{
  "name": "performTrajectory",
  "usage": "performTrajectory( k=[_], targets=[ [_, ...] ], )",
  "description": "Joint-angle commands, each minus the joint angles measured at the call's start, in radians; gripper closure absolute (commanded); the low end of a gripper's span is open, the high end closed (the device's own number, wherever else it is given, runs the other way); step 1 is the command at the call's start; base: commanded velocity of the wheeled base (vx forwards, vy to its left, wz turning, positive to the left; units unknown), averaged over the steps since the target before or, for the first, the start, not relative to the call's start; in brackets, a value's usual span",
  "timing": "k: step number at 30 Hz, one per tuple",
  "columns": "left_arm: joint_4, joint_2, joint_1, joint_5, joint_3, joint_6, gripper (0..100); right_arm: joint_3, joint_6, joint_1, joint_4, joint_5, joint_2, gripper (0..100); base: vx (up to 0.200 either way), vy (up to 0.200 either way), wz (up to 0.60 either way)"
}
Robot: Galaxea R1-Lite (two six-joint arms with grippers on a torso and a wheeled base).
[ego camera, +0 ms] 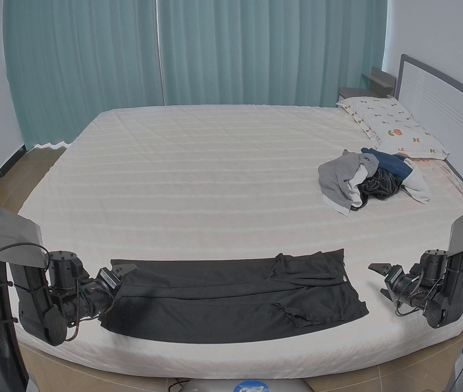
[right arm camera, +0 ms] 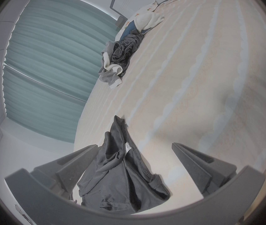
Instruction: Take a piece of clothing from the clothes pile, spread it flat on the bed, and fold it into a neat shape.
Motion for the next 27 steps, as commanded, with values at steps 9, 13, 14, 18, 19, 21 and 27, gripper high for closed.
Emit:
performTrajectory(
  k=[9, 13, 14, 18, 19, 21, 27],
  targets=[
    [0.077, -0.049, 0.104, 0.021, -0.131, 0.275, 0, 0.001, 0.000, 0.009, -0.010, -0.007, 0.001, 0, 0.000, 0.000, 0.00],
    [0.196, -0.044, 0.107, 0.021, -0.189, 0.300, 0, 0.003, -0.003, 0.010, -0.010, -0.009, 0.006, 0, 0.000, 0.000, 0.00],
    [0.207, -0.038, 0.110, 0.021, -0.203, 0.304, 0, 0.003, -0.003, 0.010, -0.010, -0.009, 0.009, 0, 0.000, 0.000, 0.00],
    [0.209, 0.037, 0.119, 0.018, -0.212, 0.336, 0, 0.001, -0.004, 0.012, -0.010, -0.010, 0.012, 0, 0.000, 0.000, 0.00],
    [0.207, 0.057, 0.119, 0.018, -0.216, 0.359, 0, 0.003, -0.006, 0.012, -0.010, -0.010, 0.012, 0, 0.000, 0.000, 0.00],
    [0.206, 0.084, 0.125, 0.023, -0.218, 0.419, 0, 0.003, -0.006, 0.012, -0.010, -0.010, 0.012, 0, 0.000, 0.000, 0.00],
    [0.206, 0.150, 0.140, 0.024, -0.210, 0.536, 0, 0.004, -0.009, 0.012, -0.010, -0.010, 0.012, 0, 0.000, 0.000, 0.00]
  ],
)
